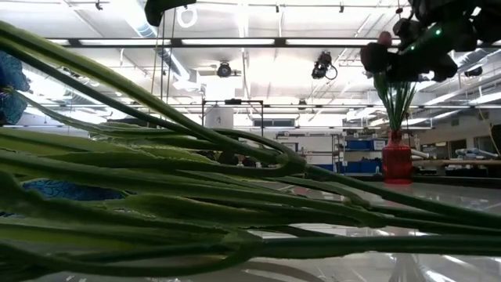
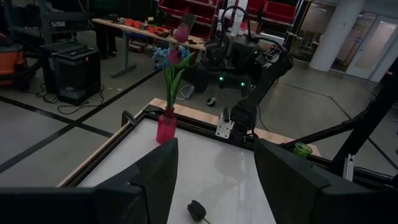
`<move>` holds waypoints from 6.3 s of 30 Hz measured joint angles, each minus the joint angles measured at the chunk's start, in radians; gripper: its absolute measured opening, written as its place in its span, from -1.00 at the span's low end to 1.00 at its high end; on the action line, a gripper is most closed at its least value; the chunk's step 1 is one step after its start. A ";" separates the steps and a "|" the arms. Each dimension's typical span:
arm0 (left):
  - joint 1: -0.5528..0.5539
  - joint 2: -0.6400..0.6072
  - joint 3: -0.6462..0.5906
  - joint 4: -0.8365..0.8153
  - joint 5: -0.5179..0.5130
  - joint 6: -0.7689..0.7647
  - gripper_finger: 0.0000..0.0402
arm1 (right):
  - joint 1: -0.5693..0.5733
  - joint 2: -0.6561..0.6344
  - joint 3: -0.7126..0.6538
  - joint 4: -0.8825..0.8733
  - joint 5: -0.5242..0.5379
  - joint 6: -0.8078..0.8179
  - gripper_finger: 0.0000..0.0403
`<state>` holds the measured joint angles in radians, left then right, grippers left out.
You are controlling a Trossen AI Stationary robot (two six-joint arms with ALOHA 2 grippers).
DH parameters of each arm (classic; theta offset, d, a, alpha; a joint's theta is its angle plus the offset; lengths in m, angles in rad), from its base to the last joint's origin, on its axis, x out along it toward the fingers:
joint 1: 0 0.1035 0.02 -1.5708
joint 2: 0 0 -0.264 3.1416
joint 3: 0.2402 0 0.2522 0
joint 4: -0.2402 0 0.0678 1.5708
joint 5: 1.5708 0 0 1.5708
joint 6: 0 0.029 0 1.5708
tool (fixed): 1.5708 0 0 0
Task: Sort flowers into vase by color
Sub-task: Put the pink flower into the red vase, then put the blue flowers into the red vase
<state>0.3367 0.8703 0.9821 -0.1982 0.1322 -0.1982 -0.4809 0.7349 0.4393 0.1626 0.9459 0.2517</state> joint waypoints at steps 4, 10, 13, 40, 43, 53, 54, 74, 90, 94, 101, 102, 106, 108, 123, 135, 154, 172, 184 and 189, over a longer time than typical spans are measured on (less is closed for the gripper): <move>0.000 0.000 0.000 0.000 0.000 0.000 0.08 | 0.000 -0.002 0.000 -0.022 -0.006 0.033 -0.68; 0.000 0.000 0.000 0.000 0.000 0.000 0.08 | 0.000 -0.002 0.000 -0.054 -0.086 0.018 -0.66; 0.000 0.000 0.000 0.000 0.000 0.000 0.08 | 0.001 -0.024 0.000 -0.065 -0.143 0.001 -0.66; 0.000 0.000 0.000 0.000 0.000 0.000 0.08 | -0.203 -0.035 0.412 -1.037 -0.510 0.271 0.01; 0.000 0.000 0.000 0.000 0.000 0.000 0.08 | -0.226 -0.002 0.464 -1.113 -0.625 0.267 0.02; 0.000 0.000 0.000 0.000 0.000 0.000 0.08 | -0.233 0.014 0.516 -1.174 -1.132 0.191 0.01; 0.000 0.000 0.000 0.000 0.000 0.000 0.08 | -0.233 0.011 0.528 -1.173 -1.177 0.191 0.01; 0.000 0.000 0.000 0.000 0.000 0.000 0.08 | -0.075 0.131 0.717 -1.190 -1.294 0.269 -0.03; 0.000 0.000 0.000 0.000 0.000 0.000 0.08 | 0.269 0.474 0.677 -0.787 -1.111 0.593 -0.18; 0.000 0.000 0.000 0.000 0.000 0.000 0.08 | 0.332 0.589 0.677 -0.630 -1.095 0.703 -0.18; 0.000 0.000 0.000 0.000 0.000 0.000 0.08 | 0.418 0.763 0.677 -0.458 -1.096 0.846 -0.18; 0.000 0.000 0.000 0.000 0.000 0.000 0.08 | 0.429 0.783 0.677 -0.453 -1.095 0.857 -0.18; 0.000 0.000 0.000 0.000 0.000 0.000 0.08 | 0.466 0.842 0.677 -0.453 -1.093 0.891 -0.18; 0.000 0.000 0.000 0.000 0.000 0.000 0.08 | 0.486 0.866 0.677 -0.454 -1.090 0.904 -0.18; 0.000 0.000 0.000 0.000 0.000 0.000 0.08 | 0.607 0.980 0.678 -0.465 -1.129 0.938 -0.18; 0.000 0.000 0.000 0.002 0.000 0.000 0.08 | 0.790 1.001 0.677 -0.428 -0.951 0.664 -0.18; 0.000 0.000 0.000 0.002 0.000 0.000 0.08 | 0.838 0.999 0.677 -0.252 -1.082 0.389 -0.18; 0.000 0.000 0.000 0.002 0.000 0.000 0.08 | 1.137 0.999 0.677 -0.253 -0.769 0.521 -0.18; 0.000 0.000 0.000 0.002 0.000 0.000 0.08 | 1.204 1.172 0.679 0.046 -0.745 0.218 -0.18; 0.000 0.000 0.000 0.002 0.000 0.000 0.08 | 1.203 1.268 0.679 0.115 -0.698 0.197 -0.18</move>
<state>0.3367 0.8703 0.9821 -0.1959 0.1322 -0.1984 0.7217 2.0031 1.1181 0.2773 0.2477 0.4488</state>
